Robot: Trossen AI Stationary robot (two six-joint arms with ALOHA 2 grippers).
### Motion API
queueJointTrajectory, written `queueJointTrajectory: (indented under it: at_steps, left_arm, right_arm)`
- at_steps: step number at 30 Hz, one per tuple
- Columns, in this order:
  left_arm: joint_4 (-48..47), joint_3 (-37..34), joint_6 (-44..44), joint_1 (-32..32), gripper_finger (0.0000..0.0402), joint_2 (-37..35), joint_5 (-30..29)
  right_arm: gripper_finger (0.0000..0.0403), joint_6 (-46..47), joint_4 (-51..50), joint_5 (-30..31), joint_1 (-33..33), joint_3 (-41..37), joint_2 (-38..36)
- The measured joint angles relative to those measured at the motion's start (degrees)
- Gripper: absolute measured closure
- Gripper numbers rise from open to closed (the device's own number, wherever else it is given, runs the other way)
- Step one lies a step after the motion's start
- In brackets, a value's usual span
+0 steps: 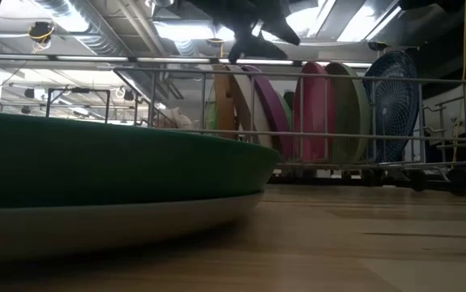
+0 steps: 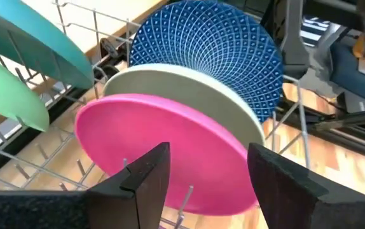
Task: Sort dishes
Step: Put the green plate in the dishwasher rack
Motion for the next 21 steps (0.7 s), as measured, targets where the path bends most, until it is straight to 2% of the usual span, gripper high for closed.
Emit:
queueJointTrajectory:
  at_steps: [7,11,14,21]
  left_arm:
    - [-4.89,0.00,6.42,-3.95,0.0201,-5.73,5.91]
    - [-10.07,0.00,6.84,-10.39,0.0201,-8.02,6.81]
    - [-14.79,0.00,6.59,-16.64,0.0201,-8.15,6.68]
    - [-23.80,-0.02,-5.39,-31.52,0.0201,-6.93,1.04]
  right_arm:
    - [0.0267,2.19,0.12,-6.91,0.02,0.00,0.00]
    - [0.0267,5.15,0.28,-12.46,0.02,0.00,0.13]
    - [0.0267,7.18,0.36,-14.38,0.02,0.00,1.10]
    - [0.0267,11.24,1.23,-14.85,0.02,0.00,6.93]
